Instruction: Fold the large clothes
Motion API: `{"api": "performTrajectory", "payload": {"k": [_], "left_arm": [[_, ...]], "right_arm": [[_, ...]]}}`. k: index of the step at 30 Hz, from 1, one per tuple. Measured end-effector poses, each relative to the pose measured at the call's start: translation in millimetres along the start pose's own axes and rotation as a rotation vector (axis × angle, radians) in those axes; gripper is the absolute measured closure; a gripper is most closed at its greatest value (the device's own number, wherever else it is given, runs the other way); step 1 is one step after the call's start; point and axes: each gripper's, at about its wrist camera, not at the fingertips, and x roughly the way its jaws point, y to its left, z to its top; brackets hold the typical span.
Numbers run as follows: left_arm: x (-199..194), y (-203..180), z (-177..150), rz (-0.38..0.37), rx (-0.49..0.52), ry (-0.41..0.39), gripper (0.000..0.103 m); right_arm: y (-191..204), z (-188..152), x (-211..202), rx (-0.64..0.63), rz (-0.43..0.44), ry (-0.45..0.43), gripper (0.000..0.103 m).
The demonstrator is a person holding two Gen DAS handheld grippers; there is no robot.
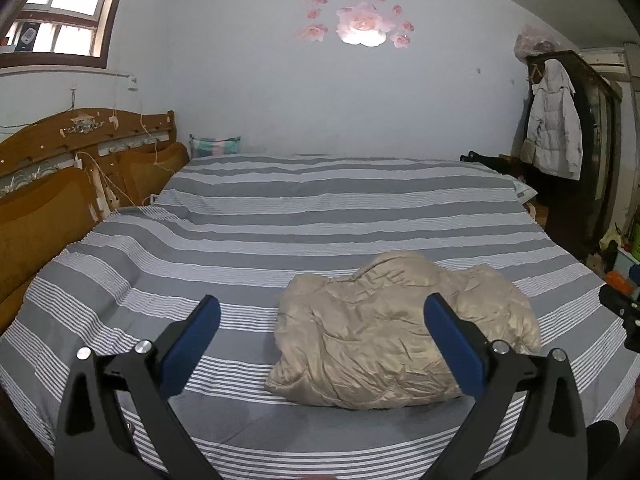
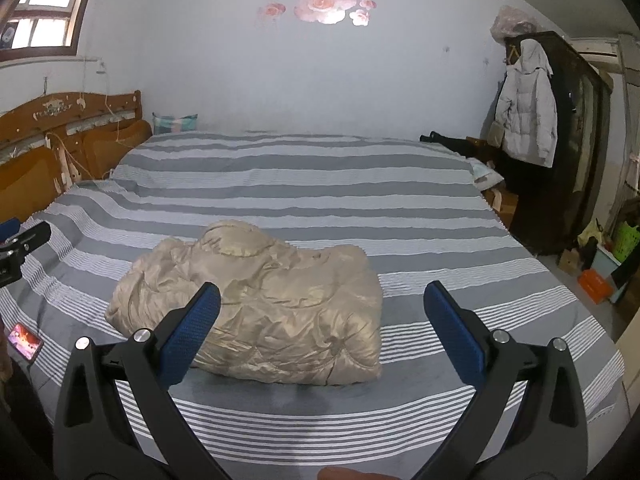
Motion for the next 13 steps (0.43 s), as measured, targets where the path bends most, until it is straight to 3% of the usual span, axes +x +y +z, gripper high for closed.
{"api": "performTrajectory", "payload": {"k": [13], "left_arm": [[25,0,-12,-0.014,0.013,0.033,0.002]], "right_arm": [[-5,-16,34,-0.010,-0.013,0.046,0.003]]}}
